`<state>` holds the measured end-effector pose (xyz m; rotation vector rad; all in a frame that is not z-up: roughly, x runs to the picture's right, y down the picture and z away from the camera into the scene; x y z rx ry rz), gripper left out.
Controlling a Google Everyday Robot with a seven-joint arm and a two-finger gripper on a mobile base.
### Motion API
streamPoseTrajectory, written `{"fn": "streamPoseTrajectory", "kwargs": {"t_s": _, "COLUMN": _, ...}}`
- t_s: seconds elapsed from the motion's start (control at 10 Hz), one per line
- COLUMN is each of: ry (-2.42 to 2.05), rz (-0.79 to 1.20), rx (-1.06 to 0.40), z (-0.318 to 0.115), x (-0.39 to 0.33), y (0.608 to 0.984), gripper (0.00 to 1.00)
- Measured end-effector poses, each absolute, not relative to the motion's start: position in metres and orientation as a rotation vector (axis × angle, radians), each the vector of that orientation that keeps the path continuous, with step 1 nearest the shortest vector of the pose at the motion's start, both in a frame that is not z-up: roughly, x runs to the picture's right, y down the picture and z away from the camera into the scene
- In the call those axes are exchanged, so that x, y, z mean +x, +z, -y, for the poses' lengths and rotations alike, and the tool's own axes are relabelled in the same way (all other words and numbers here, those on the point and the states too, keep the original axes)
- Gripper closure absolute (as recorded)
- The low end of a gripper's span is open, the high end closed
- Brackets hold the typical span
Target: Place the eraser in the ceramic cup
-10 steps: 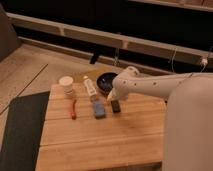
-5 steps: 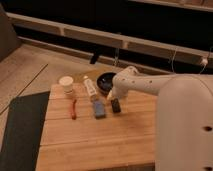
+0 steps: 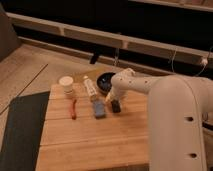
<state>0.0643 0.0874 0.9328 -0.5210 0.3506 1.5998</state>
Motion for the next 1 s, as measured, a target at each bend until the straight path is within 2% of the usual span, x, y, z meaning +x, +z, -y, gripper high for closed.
{"fn": "streamPoseTrajectory", "kwargs": {"t_s": 0.2, "ry": 1.591, "rz": -0.37, "rx": -0.531, "z": -0.091, "x": 0.067, "y": 0.935, "gripper": 0.4}}
{"fn": "streamPoseTrajectory", "kwargs": {"t_s": 0.3, "ry": 1.589, "rz": -0.379, "rx": -0.544, "z": -0.094, "x": 0.067, "y": 0.936, "gripper": 0.51}}
{"fn": "streamPoseTrajectory", "kwargs": {"t_s": 0.4, "ry": 1.588, "rz": -0.38, "rx": -0.553, "z": -0.095, "x": 0.066, "y": 0.936, "gripper": 0.58}}
{"fn": "streamPoseTrajectory", "kwargs": {"t_s": 0.5, "ry": 1.586, "rz": -0.38, "rx": -0.57, "z": -0.098, "x": 0.065, "y": 0.937, "gripper": 0.73}}
{"fn": "streamPoseTrajectory", "kwargs": {"t_s": 0.8, "ry": 1.584, "rz": -0.353, "rx": -0.567, "z": -0.082, "x": 0.061, "y": 0.924, "gripper": 0.99}}
{"fn": "streamPoseTrajectory", "kwargs": {"t_s": 1.0, "ry": 1.553, "rz": -0.314, "rx": -0.533, "z": -0.057, "x": 0.05, "y": 0.89, "gripper": 1.0}}
